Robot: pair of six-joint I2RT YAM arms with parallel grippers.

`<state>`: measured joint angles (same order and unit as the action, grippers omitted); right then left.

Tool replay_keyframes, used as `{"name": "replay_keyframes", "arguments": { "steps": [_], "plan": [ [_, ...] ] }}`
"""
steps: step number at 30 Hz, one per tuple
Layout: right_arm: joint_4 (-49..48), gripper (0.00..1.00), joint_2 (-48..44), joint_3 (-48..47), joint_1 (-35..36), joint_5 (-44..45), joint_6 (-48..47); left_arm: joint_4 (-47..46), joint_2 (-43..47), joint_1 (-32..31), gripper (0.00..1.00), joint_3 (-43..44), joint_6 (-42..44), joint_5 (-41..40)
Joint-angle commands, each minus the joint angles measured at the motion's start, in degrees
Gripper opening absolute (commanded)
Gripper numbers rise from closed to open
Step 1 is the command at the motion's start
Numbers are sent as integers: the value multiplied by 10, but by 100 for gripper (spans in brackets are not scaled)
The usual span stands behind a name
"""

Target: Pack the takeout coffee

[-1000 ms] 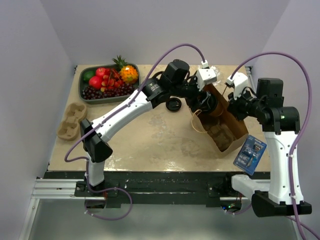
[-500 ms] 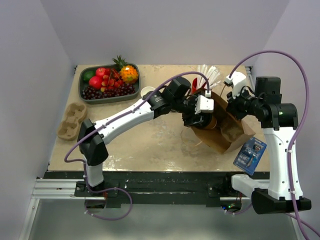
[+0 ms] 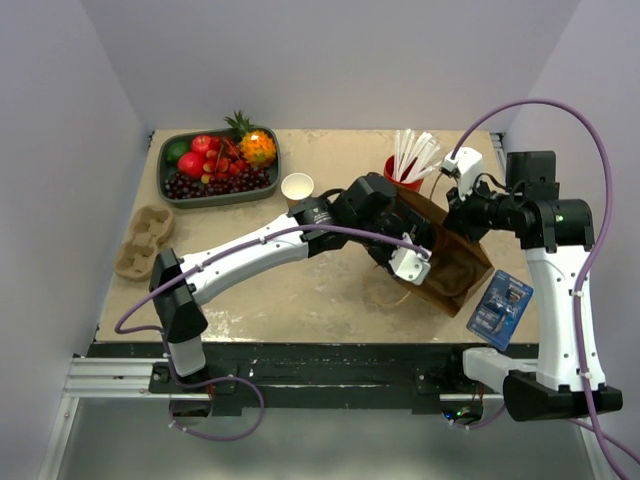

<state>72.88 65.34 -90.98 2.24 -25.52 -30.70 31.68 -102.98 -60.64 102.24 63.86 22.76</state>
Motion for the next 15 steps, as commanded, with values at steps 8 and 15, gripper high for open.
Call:
{"name": "replay_keyframes", "arguments": {
  "steps": [8,15],
  "plan": [
    [13,0,-7,-5,9,-47,-13,58,-42,-7,0,48,172,-83],
    [24,0,-10,0,14,-57,-22,99,-94,-10,0,104,160,-86]
  ]
}}
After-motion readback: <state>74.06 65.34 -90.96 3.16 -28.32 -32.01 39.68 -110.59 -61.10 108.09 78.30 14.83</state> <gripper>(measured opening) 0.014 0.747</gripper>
